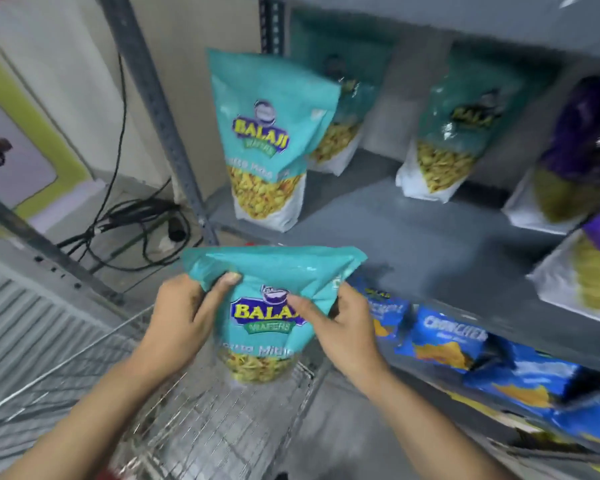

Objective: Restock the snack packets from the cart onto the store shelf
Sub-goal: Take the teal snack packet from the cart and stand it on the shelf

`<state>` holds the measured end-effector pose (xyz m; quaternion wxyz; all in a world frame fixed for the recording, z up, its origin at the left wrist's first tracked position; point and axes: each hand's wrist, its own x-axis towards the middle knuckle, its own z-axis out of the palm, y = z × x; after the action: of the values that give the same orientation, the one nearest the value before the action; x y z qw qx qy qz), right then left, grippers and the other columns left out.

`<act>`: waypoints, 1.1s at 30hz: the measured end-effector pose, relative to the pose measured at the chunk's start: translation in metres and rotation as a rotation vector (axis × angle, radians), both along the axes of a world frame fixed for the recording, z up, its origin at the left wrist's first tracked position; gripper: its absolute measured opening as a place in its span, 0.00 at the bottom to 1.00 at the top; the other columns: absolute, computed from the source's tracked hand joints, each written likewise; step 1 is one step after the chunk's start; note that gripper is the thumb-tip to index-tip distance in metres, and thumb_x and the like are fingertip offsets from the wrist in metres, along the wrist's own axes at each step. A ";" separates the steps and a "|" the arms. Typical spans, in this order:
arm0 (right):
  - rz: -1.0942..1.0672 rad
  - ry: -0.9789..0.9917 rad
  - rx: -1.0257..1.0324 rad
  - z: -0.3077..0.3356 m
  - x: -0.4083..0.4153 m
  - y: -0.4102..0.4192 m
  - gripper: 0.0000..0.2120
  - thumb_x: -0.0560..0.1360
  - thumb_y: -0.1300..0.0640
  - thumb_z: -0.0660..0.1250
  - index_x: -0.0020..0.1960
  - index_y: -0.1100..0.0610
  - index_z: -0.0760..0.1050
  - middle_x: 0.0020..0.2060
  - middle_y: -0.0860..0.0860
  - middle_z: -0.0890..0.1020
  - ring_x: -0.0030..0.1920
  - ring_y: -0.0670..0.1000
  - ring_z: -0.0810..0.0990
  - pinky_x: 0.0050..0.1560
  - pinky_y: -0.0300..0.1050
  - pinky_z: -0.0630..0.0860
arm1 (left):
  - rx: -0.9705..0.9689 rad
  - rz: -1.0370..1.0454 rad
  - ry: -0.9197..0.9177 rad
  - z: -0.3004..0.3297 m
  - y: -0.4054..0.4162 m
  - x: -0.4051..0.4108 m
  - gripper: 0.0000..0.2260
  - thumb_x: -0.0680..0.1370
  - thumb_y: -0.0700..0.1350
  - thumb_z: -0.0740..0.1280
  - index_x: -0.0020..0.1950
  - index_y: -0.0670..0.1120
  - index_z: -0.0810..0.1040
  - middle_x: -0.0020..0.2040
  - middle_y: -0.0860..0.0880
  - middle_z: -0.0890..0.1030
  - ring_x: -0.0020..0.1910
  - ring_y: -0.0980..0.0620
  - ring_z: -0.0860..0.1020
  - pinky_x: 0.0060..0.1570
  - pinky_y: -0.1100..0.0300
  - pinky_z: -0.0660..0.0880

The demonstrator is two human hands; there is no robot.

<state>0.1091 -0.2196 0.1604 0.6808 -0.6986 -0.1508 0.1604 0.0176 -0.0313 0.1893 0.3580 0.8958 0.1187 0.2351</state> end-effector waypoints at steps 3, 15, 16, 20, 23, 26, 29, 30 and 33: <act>-0.107 -0.101 0.032 0.048 0.020 -0.042 0.10 0.68 0.57 0.77 0.49 0.53 0.81 0.48 0.50 0.88 0.51 0.52 0.86 0.53 0.51 0.82 | -0.027 -0.102 -0.044 0.037 -0.028 0.044 0.33 0.78 0.66 0.55 0.35 0.37 0.75 0.31 0.39 0.79 0.32 0.43 0.78 0.36 0.46 0.73; -0.448 -0.301 -0.011 0.106 0.162 -0.122 0.13 0.67 0.50 0.76 0.51 0.49 0.82 0.49 0.49 0.87 0.51 0.50 0.86 0.54 0.59 0.82 | -0.494 -0.275 -0.109 0.091 -0.111 0.250 0.21 0.77 0.52 0.68 0.43 0.32 0.78 0.38 0.45 0.80 0.38 0.54 0.75 0.37 0.52 0.74; -0.455 -0.284 -0.024 0.100 0.173 -0.124 0.14 0.67 0.51 0.77 0.52 0.52 0.82 0.49 0.49 0.87 0.50 0.49 0.86 0.54 0.58 0.82 | -0.562 -0.304 -0.080 0.086 -0.115 0.263 0.17 0.77 0.49 0.68 0.46 0.32 0.80 0.41 0.45 0.82 0.40 0.55 0.78 0.42 0.54 0.76; -0.407 -0.165 -0.055 0.086 0.204 -0.138 0.21 0.67 0.49 0.77 0.56 0.56 0.80 0.53 0.51 0.86 0.49 0.43 0.85 0.58 0.53 0.81 | -0.771 -0.387 -0.002 0.071 -0.121 0.293 0.04 0.78 0.39 0.68 0.50 0.45 0.81 0.43 0.55 0.86 0.43 0.57 0.83 0.49 0.60 0.80; -0.465 -0.090 0.102 0.099 0.226 -0.151 0.22 0.71 0.51 0.74 0.61 0.61 0.76 0.57 0.55 0.84 0.54 0.47 0.85 0.62 0.50 0.79 | -0.832 -0.349 -0.089 0.078 -0.120 0.304 0.05 0.76 0.41 0.70 0.51 0.48 0.79 0.46 0.51 0.85 0.49 0.48 0.82 0.59 0.45 0.75; -0.542 -0.052 0.203 0.117 0.243 -0.158 0.18 0.72 0.58 0.73 0.60 0.64 0.77 0.57 0.61 0.83 0.56 0.59 0.83 0.62 0.59 0.78 | -0.843 -0.359 -0.137 0.093 -0.124 0.311 0.11 0.72 0.45 0.73 0.52 0.45 0.80 0.48 0.49 0.85 0.53 0.45 0.82 0.62 0.38 0.75; -0.518 -0.052 0.230 0.123 0.248 -0.162 0.14 0.73 0.61 0.72 0.58 0.64 0.78 0.48 0.54 0.85 0.47 0.51 0.82 0.51 0.49 0.79 | -0.851 -0.332 -0.179 0.098 -0.128 0.310 0.10 0.71 0.45 0.73 0.50 0.45 0.81 0.46 0.51 0.86 0.51 0.47 0.83 0.56 0.42 0.78; -0.485 -0.038 0.248 0.119 0.249 -0.164 0.11 0.75 0.62 0.70 0.57 0.61 0.79 0.46 0.49 0.86 0.46 0.48 0.83 0.49 0.45 0.80 | -0.849 -0.328 -0.184 0.094 -0.129 0.308 0.10 0.72 0.43 0.72 0.52 0.43 0.81 0.46 0.50 0.86 0.49 0.49 0.83 0.56 0.46 0.79; -0.382 0.036 0.163 0.088 0.246 -0.170 0.12 0.76 0.61 0.69 0.58 0.53 0.74 0.48 0.41 0.85 0.45 0.36 0.83 0.46 0.36 0.78 | -0.853 -0.305 -0.055 0.057 -0.125 0.303 0.20 0.74 0.42 0.73 0.64 0.38 0.74 0.54 0.46 0.83 0.49 0.56 0.82 0.50 0.63 0.79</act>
<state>0.3547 -0.3892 0.2489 0.7559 -0.6539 -0.0158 0.0283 0.3204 -0.1561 0.2463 0.7285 0.6690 0.0621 0.1333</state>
